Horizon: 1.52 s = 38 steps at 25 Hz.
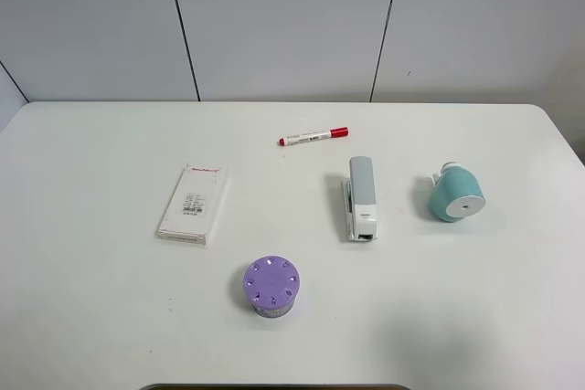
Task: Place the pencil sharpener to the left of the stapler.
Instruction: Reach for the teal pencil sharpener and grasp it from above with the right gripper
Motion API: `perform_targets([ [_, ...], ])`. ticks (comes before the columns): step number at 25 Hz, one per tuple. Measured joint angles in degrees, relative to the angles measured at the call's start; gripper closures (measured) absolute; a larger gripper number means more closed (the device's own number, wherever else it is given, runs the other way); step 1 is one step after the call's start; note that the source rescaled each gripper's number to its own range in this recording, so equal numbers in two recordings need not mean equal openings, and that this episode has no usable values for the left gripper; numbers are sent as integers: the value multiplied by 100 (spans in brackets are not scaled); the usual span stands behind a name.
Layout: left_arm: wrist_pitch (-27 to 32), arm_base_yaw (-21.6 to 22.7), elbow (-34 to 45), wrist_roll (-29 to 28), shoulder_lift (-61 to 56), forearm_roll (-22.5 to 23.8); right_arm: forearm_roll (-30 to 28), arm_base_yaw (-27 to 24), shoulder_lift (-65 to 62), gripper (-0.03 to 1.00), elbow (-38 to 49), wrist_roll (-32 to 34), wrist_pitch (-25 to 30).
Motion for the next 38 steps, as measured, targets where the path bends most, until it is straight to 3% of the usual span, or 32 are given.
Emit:
perform_targets([
  [10,0,0,0,0,0,0,-6,0,2467,35,-1350,273,78],
  [24,0,0,0,0,0,0,161,0,7302,35,-4300,251,768],
  [31,0,0,0,0,0,0,359,-1,8841,35,-4917,99,806],
  [33,0,0,0,0,0,0,426,-1,9138,26,-4924,35,811],
  [35,0,0,0,0,0,0,503,-1,9467,8,-4924,-51,820],
  [38,0,0,0,0,0,0,544,-1,9907,0,-4924,-110,820],
])
